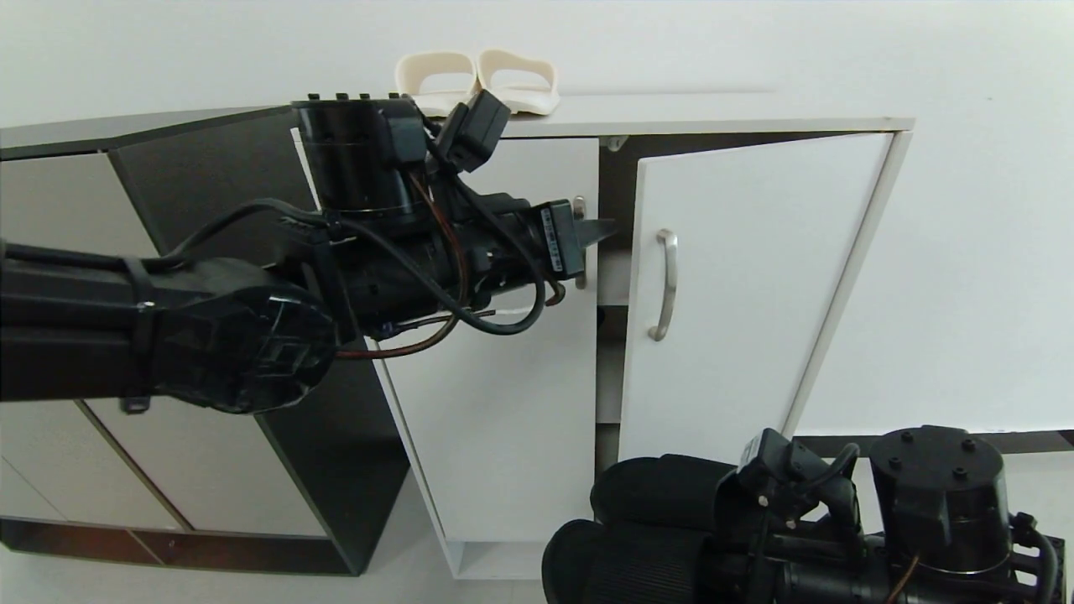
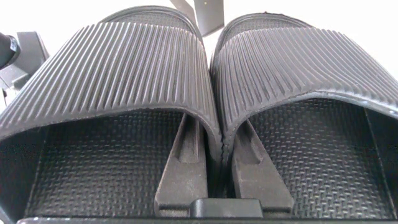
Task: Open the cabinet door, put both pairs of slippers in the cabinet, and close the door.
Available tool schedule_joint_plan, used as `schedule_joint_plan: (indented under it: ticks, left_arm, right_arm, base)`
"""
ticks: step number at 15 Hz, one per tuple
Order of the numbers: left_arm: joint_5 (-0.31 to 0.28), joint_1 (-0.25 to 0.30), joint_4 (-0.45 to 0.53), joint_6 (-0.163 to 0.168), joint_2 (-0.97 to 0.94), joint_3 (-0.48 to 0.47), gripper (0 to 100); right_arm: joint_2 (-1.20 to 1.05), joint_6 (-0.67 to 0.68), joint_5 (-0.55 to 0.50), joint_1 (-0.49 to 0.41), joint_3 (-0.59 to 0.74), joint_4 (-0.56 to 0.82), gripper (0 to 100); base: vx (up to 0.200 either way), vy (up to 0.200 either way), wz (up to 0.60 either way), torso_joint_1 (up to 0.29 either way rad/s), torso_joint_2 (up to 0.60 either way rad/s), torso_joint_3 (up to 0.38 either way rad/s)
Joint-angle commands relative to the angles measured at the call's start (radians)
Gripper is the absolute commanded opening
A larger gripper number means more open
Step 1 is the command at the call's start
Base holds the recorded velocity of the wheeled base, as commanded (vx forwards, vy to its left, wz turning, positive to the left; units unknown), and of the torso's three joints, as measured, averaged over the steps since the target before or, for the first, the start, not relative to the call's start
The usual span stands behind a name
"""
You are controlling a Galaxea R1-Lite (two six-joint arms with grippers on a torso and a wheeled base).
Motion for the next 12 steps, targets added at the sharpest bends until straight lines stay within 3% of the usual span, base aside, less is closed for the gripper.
schedule_joint_plan:
  ticks: [1,3,5,8,12]
  left_arm:
    - [-0.001,0.001,0.041,-0.001,0.098,-0.118,0]
    - [-0.001,-0.005,0.108,-0.001,0.15,-0.219,0]
    - [-0.001,-0.012,0.12,-0.001,0.172,-0.26,0]
    - [-0.001,-0.04,0.134,0.001,0.179,-0.265,0]
    - [0.009,-0.149,0.129,0.005,0.106,-0.181,0]
  right_arm:
    - [0.006,0.0,0.001,0.002,0.0,0.0,0]
    - [0.017,0.0,0.0,0.009,0.0,0.0,0]
    - [0.018,0.001,0.0,0.014,0.0,0.0,0]
    - [0.018,0.001,-0.002,0.023,0.001,0.0,0]
    - [0.001,0.001,0.001,0.081,0.049,-0.009,0]
  base:
    - [0.0,0.0,0.0,0.0,0.0,0.0]
    - [0.0,0.0,0.0,0.0,0.0,0.0]
    - [0.0,0.0,0.0,0.0,0.0,0.0]
    - [0.0,0.0,0.0,0.0,0.0,0.0]
    - [-0.2,0.0,0.0,0.006,0.0,0.006]
